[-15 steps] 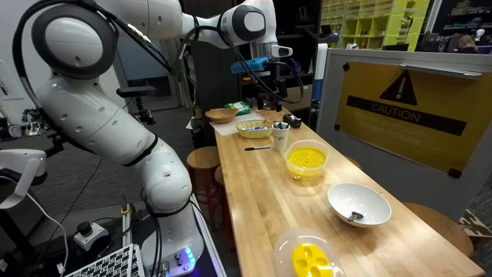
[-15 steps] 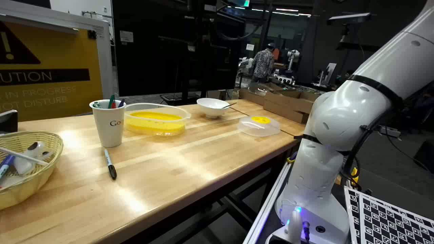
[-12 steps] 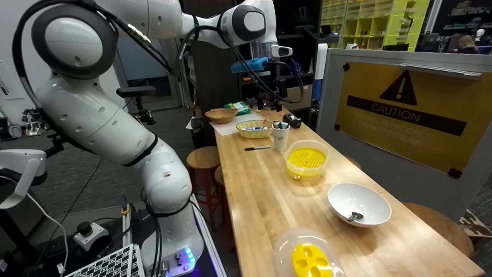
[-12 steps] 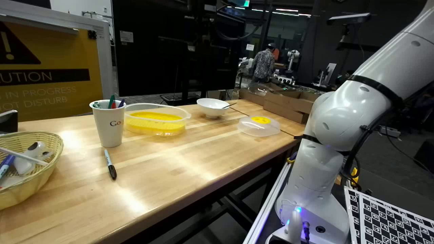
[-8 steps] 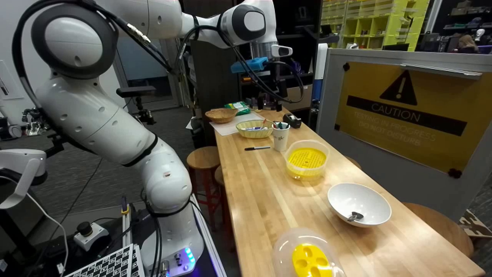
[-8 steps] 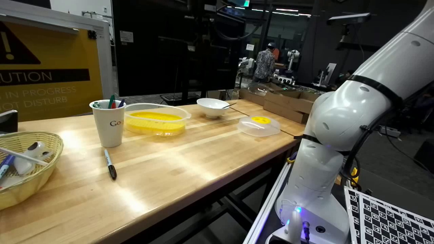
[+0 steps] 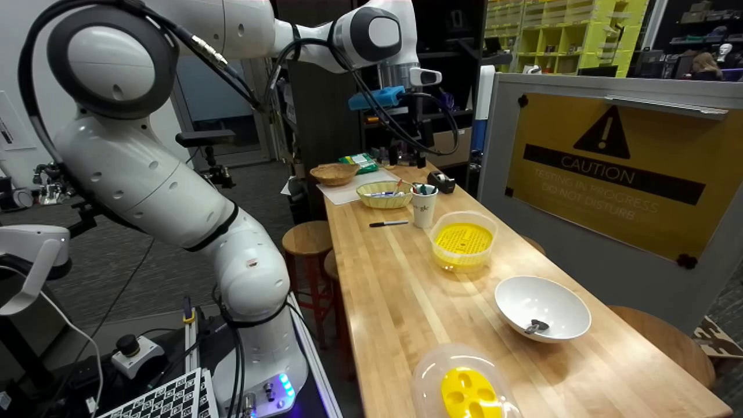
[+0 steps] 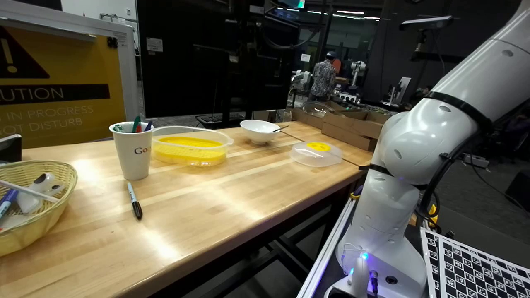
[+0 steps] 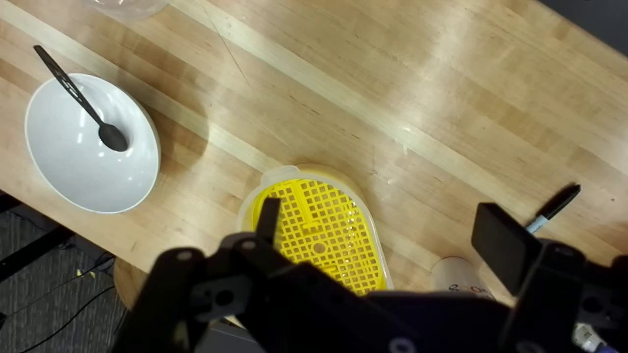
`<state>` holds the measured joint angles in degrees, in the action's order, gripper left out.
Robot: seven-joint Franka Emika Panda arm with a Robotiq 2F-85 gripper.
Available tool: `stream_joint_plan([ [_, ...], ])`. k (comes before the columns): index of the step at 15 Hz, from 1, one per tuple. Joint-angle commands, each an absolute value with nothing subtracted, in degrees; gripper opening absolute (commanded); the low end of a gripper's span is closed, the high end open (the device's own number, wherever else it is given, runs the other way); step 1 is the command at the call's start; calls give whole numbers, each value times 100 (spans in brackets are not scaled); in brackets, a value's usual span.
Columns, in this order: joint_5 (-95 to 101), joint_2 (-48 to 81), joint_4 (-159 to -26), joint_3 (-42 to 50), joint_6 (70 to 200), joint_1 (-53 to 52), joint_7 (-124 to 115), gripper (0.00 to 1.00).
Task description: Push the cup to the right
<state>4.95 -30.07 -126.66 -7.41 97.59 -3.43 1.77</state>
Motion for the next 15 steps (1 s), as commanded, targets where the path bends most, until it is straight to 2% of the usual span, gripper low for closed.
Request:
stream_joint_plan([
  [1,530,-2996,-12652,-675,9744,-431,142,100],
  [15,46,-2573,-12489,-649,9320,-720,348,100],
])
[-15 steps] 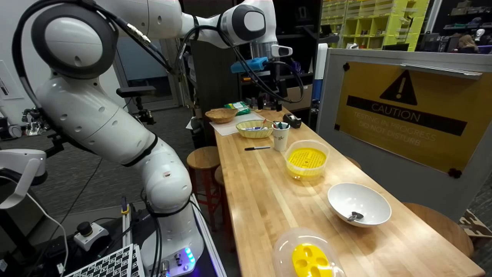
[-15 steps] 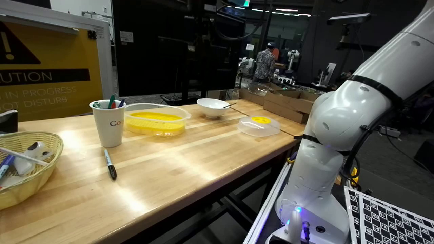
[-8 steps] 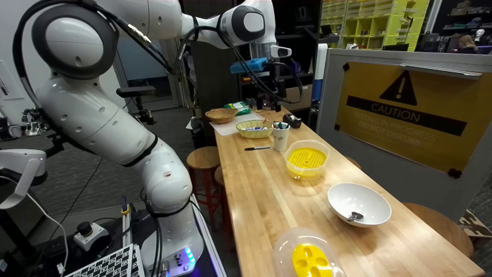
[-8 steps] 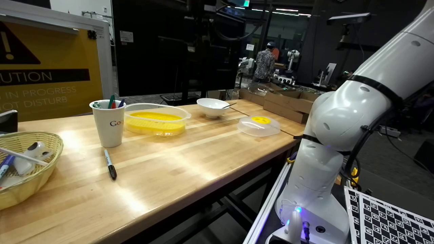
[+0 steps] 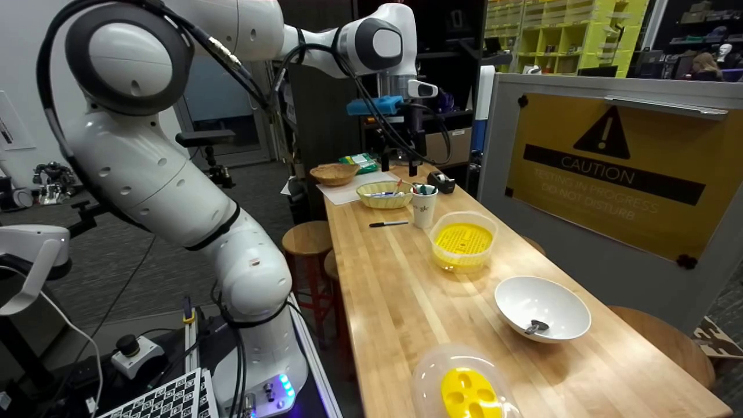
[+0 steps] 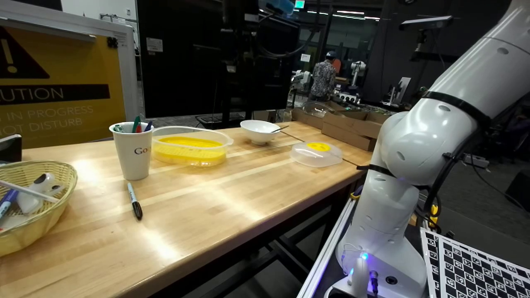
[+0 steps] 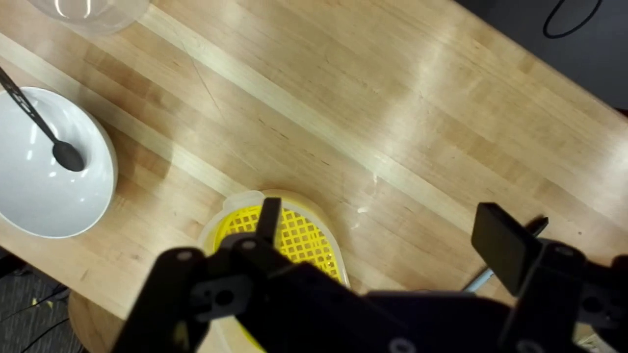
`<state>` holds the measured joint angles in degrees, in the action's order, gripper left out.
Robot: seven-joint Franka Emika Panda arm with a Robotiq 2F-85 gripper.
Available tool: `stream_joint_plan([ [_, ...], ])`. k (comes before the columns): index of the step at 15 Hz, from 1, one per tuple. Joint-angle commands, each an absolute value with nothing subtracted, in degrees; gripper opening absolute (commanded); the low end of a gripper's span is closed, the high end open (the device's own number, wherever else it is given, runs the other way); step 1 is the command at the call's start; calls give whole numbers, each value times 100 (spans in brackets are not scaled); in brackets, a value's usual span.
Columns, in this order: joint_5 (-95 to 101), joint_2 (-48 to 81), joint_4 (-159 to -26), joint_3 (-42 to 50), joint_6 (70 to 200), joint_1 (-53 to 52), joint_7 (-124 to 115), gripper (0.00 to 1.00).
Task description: Push the cup to the right
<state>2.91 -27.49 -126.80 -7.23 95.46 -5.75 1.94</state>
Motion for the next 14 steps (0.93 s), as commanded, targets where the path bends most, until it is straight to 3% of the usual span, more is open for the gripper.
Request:
stream_joint_plan([
  [1,-7,-2553,-12479,-682,9310,-748,344,100],
  [14,-226,-2558,-12442,-920,9701,-1216,600,100],
])
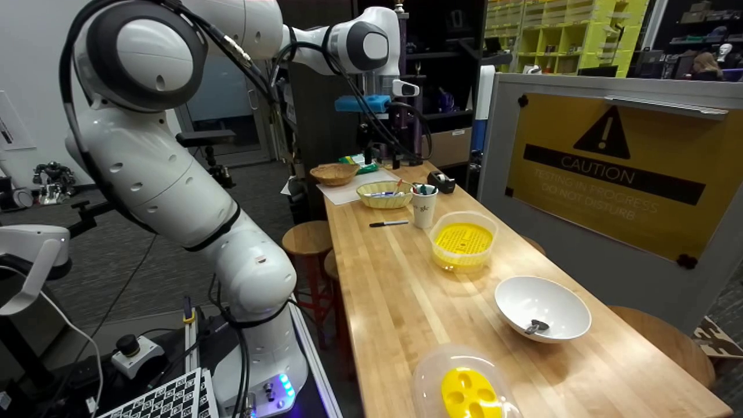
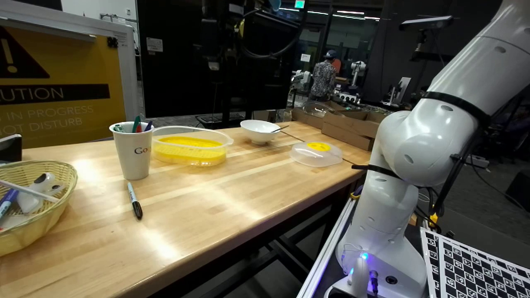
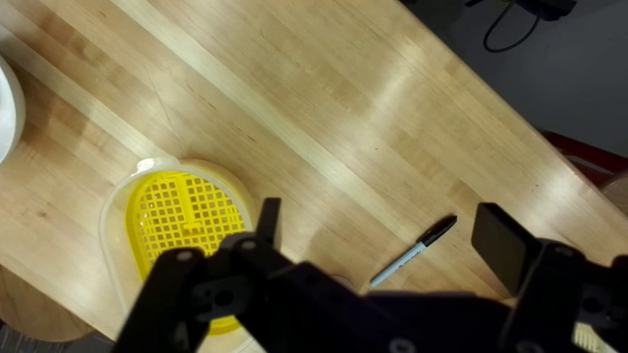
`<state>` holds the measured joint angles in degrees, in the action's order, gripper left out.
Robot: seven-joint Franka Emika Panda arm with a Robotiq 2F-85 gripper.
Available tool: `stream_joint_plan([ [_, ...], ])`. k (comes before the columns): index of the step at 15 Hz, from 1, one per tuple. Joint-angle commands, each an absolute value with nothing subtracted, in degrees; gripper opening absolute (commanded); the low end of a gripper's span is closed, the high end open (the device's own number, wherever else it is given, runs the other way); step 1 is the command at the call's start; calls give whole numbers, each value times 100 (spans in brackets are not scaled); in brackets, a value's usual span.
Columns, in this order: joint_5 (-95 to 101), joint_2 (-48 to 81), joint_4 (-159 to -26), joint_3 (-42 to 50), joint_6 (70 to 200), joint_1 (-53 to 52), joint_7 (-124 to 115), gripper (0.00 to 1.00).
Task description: Push the cup to the right
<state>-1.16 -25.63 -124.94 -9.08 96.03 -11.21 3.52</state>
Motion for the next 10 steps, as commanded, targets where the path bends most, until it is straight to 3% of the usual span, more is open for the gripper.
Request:
stream_joint_plan([
  [1,-215,-2556,-12451,-930,9750,-1245,654,100],
  [10,19,-2530,-12543,-1083,10090,-1523,1424,100],
])
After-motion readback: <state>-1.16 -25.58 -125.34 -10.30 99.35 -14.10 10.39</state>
